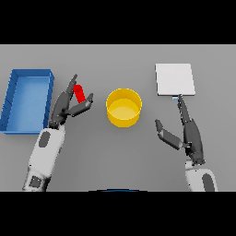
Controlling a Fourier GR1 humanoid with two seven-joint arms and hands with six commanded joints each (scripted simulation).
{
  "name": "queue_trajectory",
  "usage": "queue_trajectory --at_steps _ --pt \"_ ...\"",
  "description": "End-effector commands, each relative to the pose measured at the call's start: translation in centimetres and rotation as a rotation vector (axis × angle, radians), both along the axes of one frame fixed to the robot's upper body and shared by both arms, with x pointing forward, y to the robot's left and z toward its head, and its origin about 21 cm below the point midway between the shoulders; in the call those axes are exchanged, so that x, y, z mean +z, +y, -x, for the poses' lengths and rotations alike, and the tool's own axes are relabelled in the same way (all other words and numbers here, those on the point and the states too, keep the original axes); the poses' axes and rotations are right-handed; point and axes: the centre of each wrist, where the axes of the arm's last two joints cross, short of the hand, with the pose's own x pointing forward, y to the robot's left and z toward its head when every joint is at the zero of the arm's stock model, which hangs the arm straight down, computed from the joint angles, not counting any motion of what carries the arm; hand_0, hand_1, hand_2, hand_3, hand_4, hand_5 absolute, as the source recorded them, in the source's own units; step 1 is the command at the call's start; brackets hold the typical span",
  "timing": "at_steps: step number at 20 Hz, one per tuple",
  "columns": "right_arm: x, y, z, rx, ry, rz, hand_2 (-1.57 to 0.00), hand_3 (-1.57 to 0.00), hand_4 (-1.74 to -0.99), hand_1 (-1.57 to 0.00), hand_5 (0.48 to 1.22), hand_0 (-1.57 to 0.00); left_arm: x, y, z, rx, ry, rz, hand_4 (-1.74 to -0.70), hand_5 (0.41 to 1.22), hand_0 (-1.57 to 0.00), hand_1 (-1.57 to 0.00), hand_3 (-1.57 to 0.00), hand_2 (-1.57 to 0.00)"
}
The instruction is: Pick up the red beaker and tilt it to pour out 1 green nut into yellow bowl. Pick up the yellow bowl and place it on the metallic measuring scale.
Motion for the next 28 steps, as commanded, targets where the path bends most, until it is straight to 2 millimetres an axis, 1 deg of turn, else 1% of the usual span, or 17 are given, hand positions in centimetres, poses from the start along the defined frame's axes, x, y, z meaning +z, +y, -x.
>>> queue_trajectory --at_steps 1,4,7,10,11,12,13,14,15,16,17,18,19,21,22,25,28 --pt "-0.1 -0.3 -0.2 -0.008 0.012 -0.007 0.0 0.0 -1.269 0.0 0.643 0.0 -0.2 -0.1 -0.3 -0.002 -0.002 0.002 -1.29 0.684 0.0 0.0 0.0 0.0" --pt "-0.1 -0.4 0.0 -0.009 0.009 -0.009 0.0 0.0 -1.265 0.0 0.638 0.0 -0.1 -0.2 -1.0 -0.001 -0.004 0.002 -1.29 0.683 0.0 0.0 0.0 0.0" --pt "0.1 -0.7 0.1 -0.014 0.014 -0.002 0.0 0.0 -1.264 0.0 0.64 0.0 -0.2 -0.5 -1.6 -0.011 -0.018 0.03 -1.32 0.692 0.0 0.0 0.0 0.0" --pt "-0.1 -0.1 -0.4 -0.016 0.027 0.002 0.0 0.0 -1.261 0.0 0.641 0.0 -0.5 -0.8 -2.0 -0.007 -0.023 0.053 -1.35 0.704 0.0 0.0 0.0 0.0" --pt "-0.2 -0.2 -0.4 -0.015 0.03 0.003 0.0 0.0 -1.259 0.0 0.642 0.0 -0.5 -1.3 -2.0 0.001 -0.032 0.077 -1.38 0.724 0.0 -0.03 -0.03 -0.07" --pt "-0.2 -0.2 -0.5 -0.021 0.034 0.001 0.0 0.0 -1.26 0.0 0.642 0.0 -0.7 -1.1 -2.2 0.017 -0.028 0.094 -1.41 0.75 -0.12 -0.15 -0.12 -0.18" --pt "-0.3 -0.2 -0.4 -0.019 0.017 0.005 0.0 0.0 -1.258 0.0 0.644 0.0 -0.7 -0.9 -2.4 0.035 -0.022 0.109 -1.45 0.783 -0.29 -0.33 -0.29 -0.36" --pt "-0.1 -0.2 -0.4 -0.021 0.005 0.008 0.0 0.0 -1.257 0.0 0.645 0.0 -0.8 -1.0 -2.5 0.049 -0.01 0.105 -1.45 0.871 -0.44 -0.48 -0.55 -0.52" --pt "-0.2 -0.3 -0.1 -0.026 0.007 0.009 0.0 0.0 -1.255 0.0 0.644 0.0 -0.7 -1.2 -2.6 0.049 -0.004 0.091 -1.5 0.941 -0.66 -0.7 -0.72 -0.73" --pt "0.0 -0.5 -0.1 -0.029 0.003 0.007 0.0 0.0 -1.256 0.0 0.646 0.0 -0.7 -1.5 -2.7 0.046 -0.007 0.08 -1.54 0.997 -0.84 -0.87 -0.84 -0.9" --pt "-0.5 -0.2 -0.1 -0.022 0.02 0.008 0.0 0.0 -1.254 0.0 0.645 0.0 -0.7 -1.9 -2.8 0.03 -0.016 0.066 -1.57 1.042 -0.99 -1.01 -0.93 -1.03" --pt "-0.7 -0.4 0.1 -0.025 0.021 0.004 0.0 0.0 -1.252 0.0 0.644 0.0 -0.4 -2.2 -3.0 0.019 -0.01 0.052 -1.6 1.078 -1.11 -1.12 -0.97 -1.14" --pt "-0.4 -0.7 0.1 -0.026 0.02 0.002 0.0 0.0 -1.25 0.0 0.643 0.0 -0.5 -2.4 -3.0 0.01 -0.017 0.039 -1.57 1.106 -1.2 -1.21 -1.09 -1.23" --pt "0.0 -0.1 -0.2 -0.017 0.011 -0.009 0.0 0.0 -1.259 0.0 0.646 0.0 -0.7 -2.1 -2.7 0.0 -0.027 0.043 -1.52 1.148 -1.33 -1.34 -1.27 -1.35" --pt "-0.1 -0.4 0.1 -0.02 0.015 0.001 0.0 0.0 -1.257 0.0 0.645 0.0 -0.7 -2.2 -2.7 0.005 -0.025 0.043 -1.51 1.162 -1.38 -1.39 -1.33 -1.4" --pt "-0.1 -0.5 -0.1 -0.028 0.019 -0.012 0.0 0.0 -1.26 0.0 0.643 0.0 -0.3 -2.7 -2.8 0.037 -0.053 0.087 -1.62 1.14 -1.47 -1.48 -1.45 -1.48" --pt "-0.4 -0.6 0.1 -0.03 0.009 0.005 0.0 0.0 -1.258 0.0 0.646 0.0 1.1 -2.7 -3.3 0.06 -0.103 0.131 -1.68 1.122 -1.52 -1.52 -1.51 -1.52"
